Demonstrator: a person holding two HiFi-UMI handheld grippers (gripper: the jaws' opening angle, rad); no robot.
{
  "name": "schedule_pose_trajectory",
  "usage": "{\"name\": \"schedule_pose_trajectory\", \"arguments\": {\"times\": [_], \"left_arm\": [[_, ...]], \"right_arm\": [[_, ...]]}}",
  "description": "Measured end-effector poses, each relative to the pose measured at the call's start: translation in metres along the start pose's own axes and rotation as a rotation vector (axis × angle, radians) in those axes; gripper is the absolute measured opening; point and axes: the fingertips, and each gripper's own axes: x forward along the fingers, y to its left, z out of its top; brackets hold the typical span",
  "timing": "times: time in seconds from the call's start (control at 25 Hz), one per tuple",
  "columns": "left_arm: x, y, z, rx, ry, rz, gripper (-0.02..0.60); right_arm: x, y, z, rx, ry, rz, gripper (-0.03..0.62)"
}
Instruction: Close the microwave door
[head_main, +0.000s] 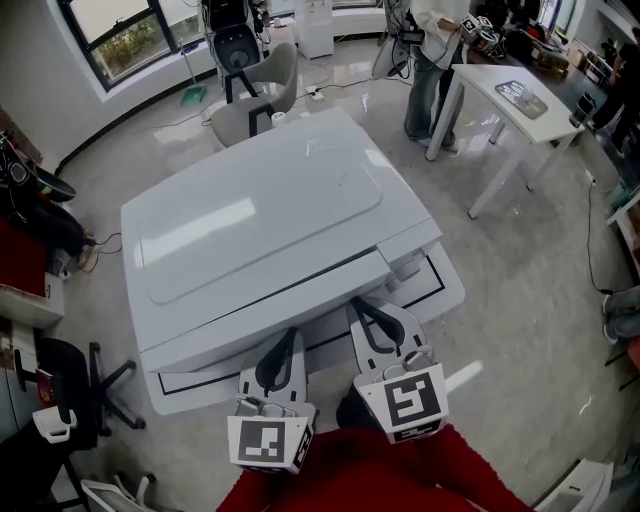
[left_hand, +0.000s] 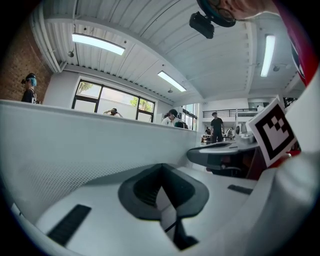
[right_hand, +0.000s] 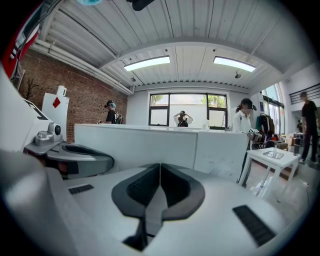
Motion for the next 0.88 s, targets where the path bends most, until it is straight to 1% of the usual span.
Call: {"name": "schedule_pose_trajectory", "arguments": {"times": [0.16, 0.28, 0.48, 0.68, 0.88], "left_arm": [[0.001, -0.001, 0.001, 0.005, -0.003, 0.001, 0.009], [0.004, -0.003, 0.001, 0.012, -0.002, -0.004, 0.009], [0.005, -0.004, 0.001, 0.008, -0.004, 0.002, 0.009], [0.005, -0.004, 0.001, 0.023, -0.001, 0.005, 0.009], [0.011, 0.0, 0.001, 0.003, 0.001, 0.022, 0.009]], "right_arm": [[-0.001, 0.001, -0.002, 0.017, 0.018, 0.001, 0.021], [0.001, 0.001, 0.002, -0.01, -0.012, 0.011, 0.021], [0.001, 0.001, 0.003, 0.0, -0.017, 0.02, 0.021], [0.001, 0.002, -0.001, 0.043, -0.011, 0.017, 0.02], [0.009, -0.001, 0.0, 0.078, -0.014, 0.024, 0.02]]}}
